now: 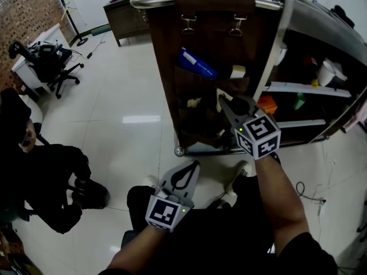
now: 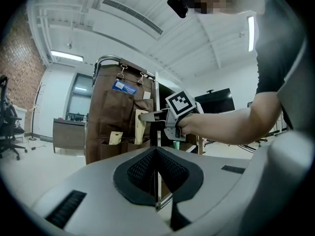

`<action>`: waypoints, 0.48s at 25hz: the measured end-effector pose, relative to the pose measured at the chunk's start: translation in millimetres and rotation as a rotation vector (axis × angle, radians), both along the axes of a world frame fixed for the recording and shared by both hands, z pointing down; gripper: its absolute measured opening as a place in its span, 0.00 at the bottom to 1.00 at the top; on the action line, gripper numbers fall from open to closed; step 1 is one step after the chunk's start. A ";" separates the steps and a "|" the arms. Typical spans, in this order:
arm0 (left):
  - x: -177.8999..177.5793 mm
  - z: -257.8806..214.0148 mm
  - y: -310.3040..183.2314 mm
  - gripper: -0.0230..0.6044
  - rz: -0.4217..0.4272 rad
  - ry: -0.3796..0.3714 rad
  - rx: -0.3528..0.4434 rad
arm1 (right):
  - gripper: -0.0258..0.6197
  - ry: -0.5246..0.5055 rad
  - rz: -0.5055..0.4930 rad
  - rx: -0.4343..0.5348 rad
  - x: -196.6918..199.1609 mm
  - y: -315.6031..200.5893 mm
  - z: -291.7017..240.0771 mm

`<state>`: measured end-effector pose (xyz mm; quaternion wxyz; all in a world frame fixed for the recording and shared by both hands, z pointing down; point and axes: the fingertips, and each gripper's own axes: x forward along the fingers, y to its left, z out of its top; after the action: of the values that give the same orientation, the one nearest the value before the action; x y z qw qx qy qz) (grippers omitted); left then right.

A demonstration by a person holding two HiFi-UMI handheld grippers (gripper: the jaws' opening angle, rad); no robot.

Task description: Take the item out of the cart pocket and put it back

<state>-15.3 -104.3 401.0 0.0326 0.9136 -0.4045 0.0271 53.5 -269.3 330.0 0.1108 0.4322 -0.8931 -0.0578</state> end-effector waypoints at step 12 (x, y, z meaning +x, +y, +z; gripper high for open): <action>-0.9 -3.0 1.4 0.04 -0.002 0.004 0.013 | 0.10 -0.081 -0.039 0.064 5.6 43.6 -67.9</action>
<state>-16.2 -102.8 398.0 0.0277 0.9134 -0.4054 0.0228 59.1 -225.7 262.1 0.0594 0.4201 -0.9027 -0.0709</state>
